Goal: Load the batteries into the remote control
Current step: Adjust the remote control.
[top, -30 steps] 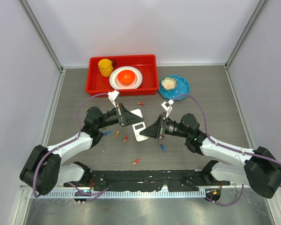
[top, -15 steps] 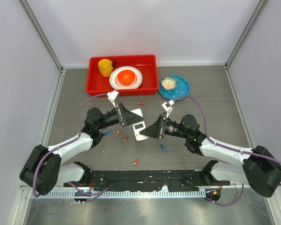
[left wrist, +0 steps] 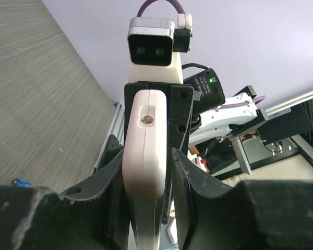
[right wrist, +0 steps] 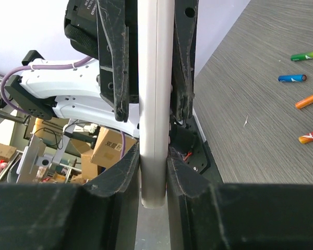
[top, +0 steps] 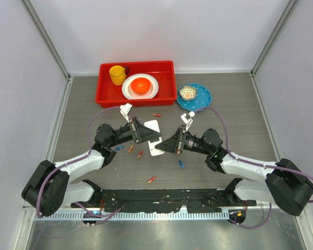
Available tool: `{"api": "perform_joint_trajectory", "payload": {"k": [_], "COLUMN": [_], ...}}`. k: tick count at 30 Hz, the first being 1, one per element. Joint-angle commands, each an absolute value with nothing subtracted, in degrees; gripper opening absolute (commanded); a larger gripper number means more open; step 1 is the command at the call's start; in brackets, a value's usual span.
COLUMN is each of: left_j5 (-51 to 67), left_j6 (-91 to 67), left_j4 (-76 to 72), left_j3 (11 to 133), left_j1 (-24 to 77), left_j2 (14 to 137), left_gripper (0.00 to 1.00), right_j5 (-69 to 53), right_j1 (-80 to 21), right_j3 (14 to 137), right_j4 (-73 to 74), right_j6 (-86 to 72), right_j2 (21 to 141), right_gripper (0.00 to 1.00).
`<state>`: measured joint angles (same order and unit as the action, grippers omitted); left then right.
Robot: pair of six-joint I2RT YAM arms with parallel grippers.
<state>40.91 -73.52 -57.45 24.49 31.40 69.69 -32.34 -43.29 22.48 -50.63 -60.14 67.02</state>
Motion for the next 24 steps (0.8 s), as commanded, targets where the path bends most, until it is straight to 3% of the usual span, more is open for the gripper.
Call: {"api": "perform_joint_trajectory", "payload": {"k": [1,9,11,15,18,20,21,24], "left_j5": [40.8,40.1,40.0,39.7,39.1,38.2,37.8,35.4], "left_j6": [-74.0,-74.0,-73.9,-73.9,-73.9,-73.5,-73.2,-70.7], "left_j4": [-62.4,-63.2,-63.1,-63.1,-62.9,-62.2,-61.2,-55.8], "left_j3": [24.2,23.2,23.1,23.1,23.1,23.2,23.1,23.5], "left_j1": [32.5,33.0,33.1,33.2,33.1,33.1,33.1,33.2], "left_j2": [69.6,68.8,68.8,68.8,68.9,68.7,68.6,67.0], "left_gripper": [0.36,0.27,0.19,0.14,0.00,0.00,0.00,0.00], "right_j5": [-32.3,-32.3,-32.3,-32.5,-33.0,-33.0,-33.0,-33.6], "right_j1": [-43.4,-43.4,-43.4,-43.4,-43.4,-43.4,-43.4,-43.2], "right_j3": [22.7,22.0,22.1,22.1,22.3,22.7,22.8,23.5], "right_j4": [-55.9,-56.5,-56.1,-56.1,-55.5,-53.5,-52.7,-48.6], "right_j6": [-60.5,-61.0,-60.6,-60.6,-60.6,-60.2,-59.5,-58.1], "right_j2": [66.6,66.4,66.4,66.5,66.6,66.4,66.0,64.1], "right_gripper": [0.01,0.01,0.01,0.01,0.01,0.12,0.29,0.53]}}
